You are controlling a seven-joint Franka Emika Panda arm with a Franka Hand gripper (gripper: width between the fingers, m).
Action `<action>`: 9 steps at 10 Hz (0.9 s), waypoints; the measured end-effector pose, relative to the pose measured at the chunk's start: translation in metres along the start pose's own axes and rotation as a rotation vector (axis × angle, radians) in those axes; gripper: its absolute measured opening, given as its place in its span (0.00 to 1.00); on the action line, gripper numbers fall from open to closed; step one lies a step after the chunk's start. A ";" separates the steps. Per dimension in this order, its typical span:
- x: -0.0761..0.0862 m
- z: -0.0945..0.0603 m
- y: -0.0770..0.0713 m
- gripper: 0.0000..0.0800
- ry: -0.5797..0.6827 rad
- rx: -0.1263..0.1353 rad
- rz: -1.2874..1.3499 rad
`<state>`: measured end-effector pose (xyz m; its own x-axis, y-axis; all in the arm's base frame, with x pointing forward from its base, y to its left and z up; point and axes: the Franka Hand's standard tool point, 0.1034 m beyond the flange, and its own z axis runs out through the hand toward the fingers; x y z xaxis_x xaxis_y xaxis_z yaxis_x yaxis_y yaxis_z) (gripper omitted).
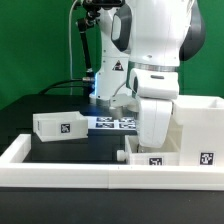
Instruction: Assemble drawer
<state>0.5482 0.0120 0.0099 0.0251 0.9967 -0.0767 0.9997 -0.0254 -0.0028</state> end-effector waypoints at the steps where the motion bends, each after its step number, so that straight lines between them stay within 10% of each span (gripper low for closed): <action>1: 0.000 0.000 0.000 0.05 0.000 0.000 0.002; 9: -0.009 0.002 -0.001 0.05 0.003 0.005 -0.029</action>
Offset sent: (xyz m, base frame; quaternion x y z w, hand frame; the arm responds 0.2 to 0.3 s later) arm 0.0036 0.0025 0.0146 -0.0274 0.0638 -0.0389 0.9968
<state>0.5466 0.0034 0.0082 -0.0039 0.9973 -0.0736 0.9999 0.0032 -0.0095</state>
